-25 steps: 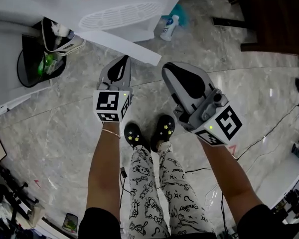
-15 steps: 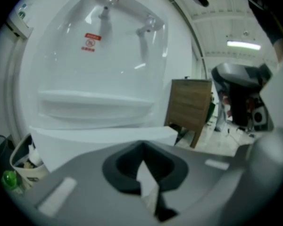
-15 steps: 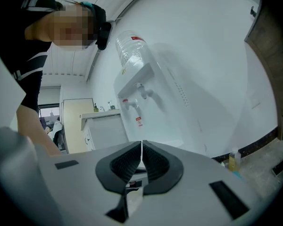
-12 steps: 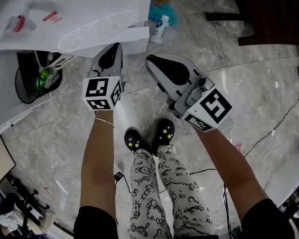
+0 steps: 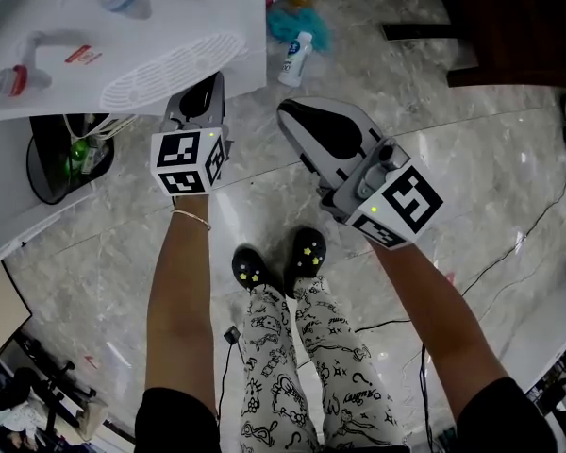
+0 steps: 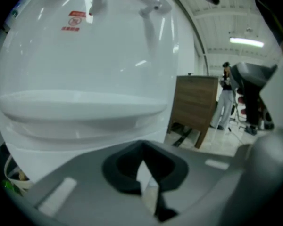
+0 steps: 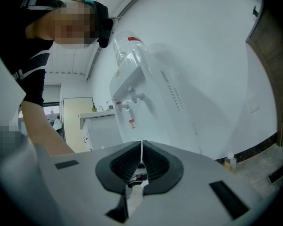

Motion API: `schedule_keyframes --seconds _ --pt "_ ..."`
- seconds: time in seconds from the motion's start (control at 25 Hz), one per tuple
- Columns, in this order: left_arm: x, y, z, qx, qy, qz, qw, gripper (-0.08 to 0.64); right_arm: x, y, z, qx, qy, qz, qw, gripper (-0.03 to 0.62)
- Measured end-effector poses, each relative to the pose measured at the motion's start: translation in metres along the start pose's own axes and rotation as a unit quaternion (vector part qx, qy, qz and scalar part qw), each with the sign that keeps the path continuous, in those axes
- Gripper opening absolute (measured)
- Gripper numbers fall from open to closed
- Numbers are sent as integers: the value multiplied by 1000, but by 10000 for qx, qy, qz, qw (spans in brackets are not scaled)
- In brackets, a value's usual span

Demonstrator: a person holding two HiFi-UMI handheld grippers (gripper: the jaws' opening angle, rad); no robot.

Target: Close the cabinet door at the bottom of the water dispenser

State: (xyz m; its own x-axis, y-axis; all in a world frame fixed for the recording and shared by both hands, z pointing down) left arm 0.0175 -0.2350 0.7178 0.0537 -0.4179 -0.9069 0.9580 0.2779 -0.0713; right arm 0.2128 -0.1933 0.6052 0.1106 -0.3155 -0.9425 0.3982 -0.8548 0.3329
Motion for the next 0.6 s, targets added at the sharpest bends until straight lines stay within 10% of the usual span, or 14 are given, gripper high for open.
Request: schedule_keyframes --seconds 0.6 --pt "29 60 -139 234 333 -299 9987 0 3 -39 -1 35 -528 -129 9985 17"
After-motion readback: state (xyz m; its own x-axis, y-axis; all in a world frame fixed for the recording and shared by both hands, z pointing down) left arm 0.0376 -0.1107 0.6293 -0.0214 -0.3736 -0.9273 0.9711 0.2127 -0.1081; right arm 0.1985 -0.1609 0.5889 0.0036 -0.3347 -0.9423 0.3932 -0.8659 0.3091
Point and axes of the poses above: the fingertips, and each gripper's own axes: z forward along the fingers, y to its right, x out of its top, the point moved 8 cm from there along -z, backward along the fingers, and after that the axes turned 4 degrees about x, right-handed, at the moved point
